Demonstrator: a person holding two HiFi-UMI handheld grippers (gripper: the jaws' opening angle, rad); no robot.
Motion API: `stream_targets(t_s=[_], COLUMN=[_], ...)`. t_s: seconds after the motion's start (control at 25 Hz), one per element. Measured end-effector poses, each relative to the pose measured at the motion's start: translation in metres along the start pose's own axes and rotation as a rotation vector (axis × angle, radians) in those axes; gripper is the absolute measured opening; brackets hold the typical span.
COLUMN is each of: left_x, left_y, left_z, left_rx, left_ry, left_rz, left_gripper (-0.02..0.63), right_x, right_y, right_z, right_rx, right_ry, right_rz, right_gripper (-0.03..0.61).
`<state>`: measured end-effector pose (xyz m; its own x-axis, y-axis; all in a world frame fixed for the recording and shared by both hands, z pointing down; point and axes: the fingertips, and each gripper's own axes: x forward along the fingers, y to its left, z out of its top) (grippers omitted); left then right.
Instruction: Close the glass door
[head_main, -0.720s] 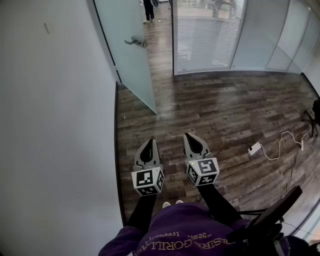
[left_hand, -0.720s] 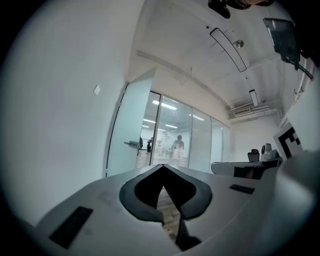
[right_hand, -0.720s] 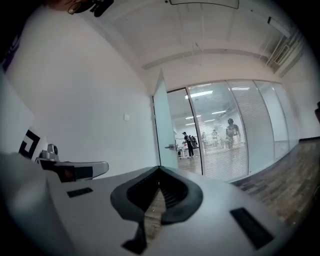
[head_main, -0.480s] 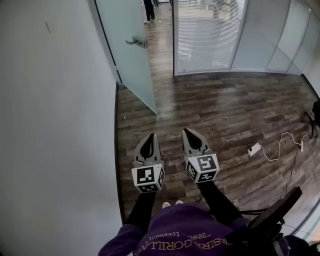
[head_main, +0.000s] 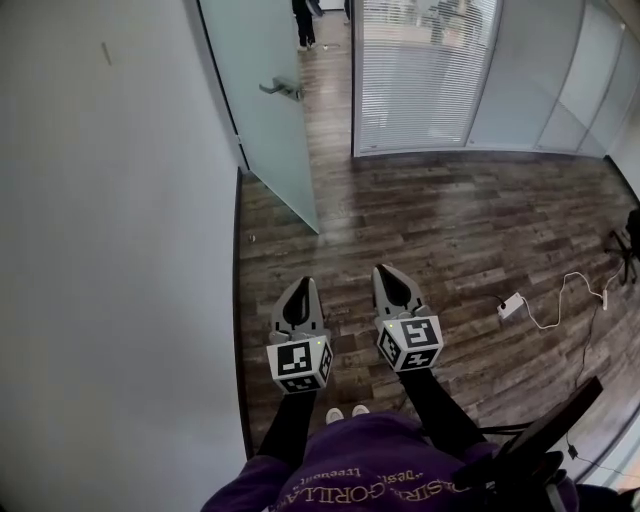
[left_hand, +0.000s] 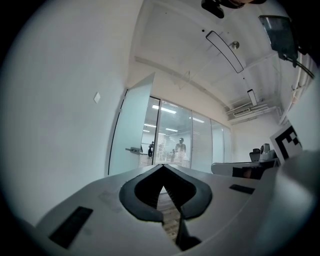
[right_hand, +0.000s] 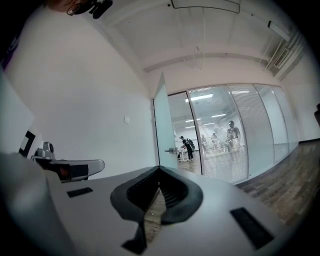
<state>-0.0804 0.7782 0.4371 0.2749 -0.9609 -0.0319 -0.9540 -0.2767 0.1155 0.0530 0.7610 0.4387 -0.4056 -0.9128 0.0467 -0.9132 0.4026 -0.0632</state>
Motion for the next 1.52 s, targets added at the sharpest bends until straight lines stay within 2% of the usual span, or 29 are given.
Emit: stream_targets(t_s=[0.36, 0.68, 1.08, 1.52], left_x=[-0.015, -0.011, 0.058, 0.137], left_y=[0.016, 0.032, 0.047, 0.048], left_z=[0.011, 0.002, 0.004, 0.005], left_rx=[0.035, 0.008, -0.012, -0.027], left_ry=[0.001, 0.004, -0.027, -0.028], left_rz=[-0.053, -0.022, 0.047, 0.073], left_gripper=[0.002, 0.002, 0.002, 0.002], right_x=[0.000, 0.013, 0.079, 0.144], right_y=[0.030, 0.037, 0.002, -0.047], right_z=[0.006, 0.001, 0.014, 0.022], right_rx=[-0.004, -0.013, -0.019, -0.002], right_ry=[-0.013, -0.002, -0.019, -0.017], right_rz=[-0.007, 0.009, 0.068, 0.101], right_gripper=[-0.009, -0.009, -0.009, -0.009])
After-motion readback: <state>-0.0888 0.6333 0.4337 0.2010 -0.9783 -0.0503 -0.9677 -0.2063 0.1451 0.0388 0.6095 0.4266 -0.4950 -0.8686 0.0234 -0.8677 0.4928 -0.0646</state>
